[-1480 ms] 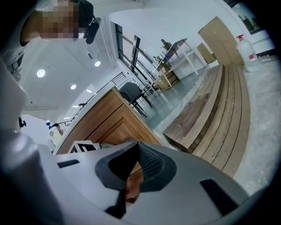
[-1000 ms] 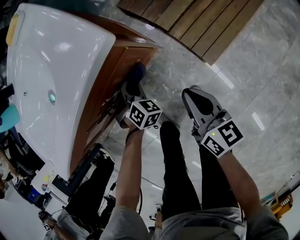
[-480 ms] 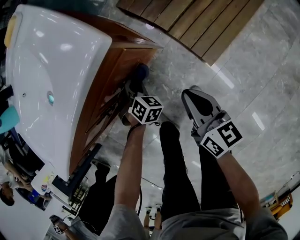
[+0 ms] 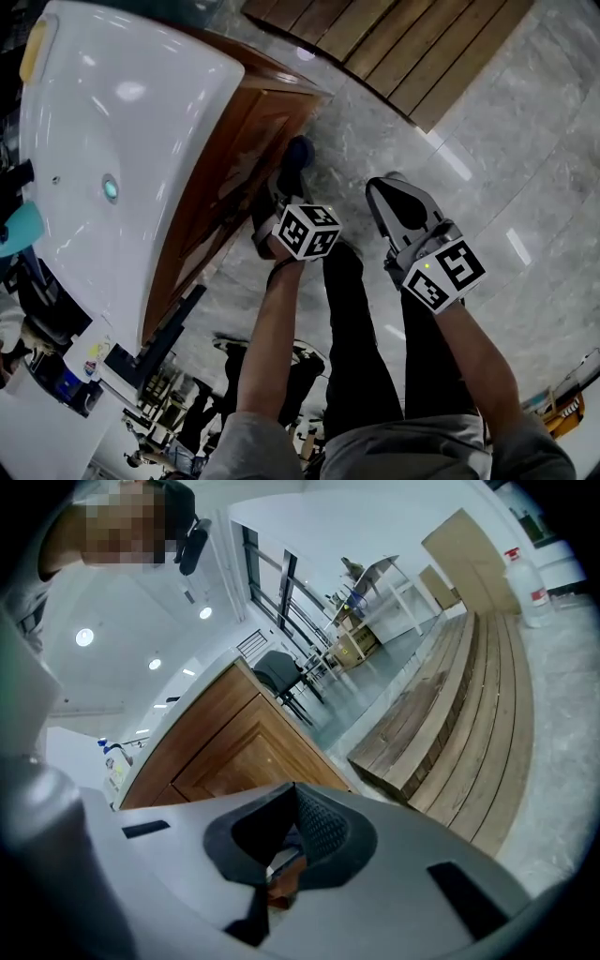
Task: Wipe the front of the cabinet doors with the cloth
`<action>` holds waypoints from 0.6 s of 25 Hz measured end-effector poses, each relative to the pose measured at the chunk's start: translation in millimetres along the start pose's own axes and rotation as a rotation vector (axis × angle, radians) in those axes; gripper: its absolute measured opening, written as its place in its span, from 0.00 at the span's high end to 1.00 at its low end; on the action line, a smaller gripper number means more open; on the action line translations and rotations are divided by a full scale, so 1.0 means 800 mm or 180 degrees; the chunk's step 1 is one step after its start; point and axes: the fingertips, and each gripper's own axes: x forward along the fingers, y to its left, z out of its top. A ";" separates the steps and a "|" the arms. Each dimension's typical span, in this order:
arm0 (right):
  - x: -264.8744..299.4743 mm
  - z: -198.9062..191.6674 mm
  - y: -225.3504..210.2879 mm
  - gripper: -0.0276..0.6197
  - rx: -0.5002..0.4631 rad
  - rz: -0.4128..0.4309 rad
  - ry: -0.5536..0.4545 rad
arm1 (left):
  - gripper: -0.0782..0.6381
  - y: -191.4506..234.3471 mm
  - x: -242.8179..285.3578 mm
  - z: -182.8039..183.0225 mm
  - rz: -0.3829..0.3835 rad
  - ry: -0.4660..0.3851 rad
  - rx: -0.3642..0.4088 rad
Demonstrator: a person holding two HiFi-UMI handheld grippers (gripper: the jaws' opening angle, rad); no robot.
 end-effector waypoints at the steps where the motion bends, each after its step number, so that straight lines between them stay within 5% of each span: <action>1: 0.000 0.001 0.002 0.94 0.0000 0.0005 -0.0004 | 0.77 -0.005 -0.005 -0.002 -0.0021 -0.0004 0.0000; 9: 0.006 0.008 0.034 0.94 -0.0058 0.0083 -0.0030 | 0.77 -0.016 -0.056 -0.019 -0.0036 -0.0077 -0.0068; 15: 0.012 0.011 0.071 0.94 -0.0094 0.0174 -0.0059 | 0.77 0.028 -0.118 -0.009 0.0170 -0.0271 -0.0257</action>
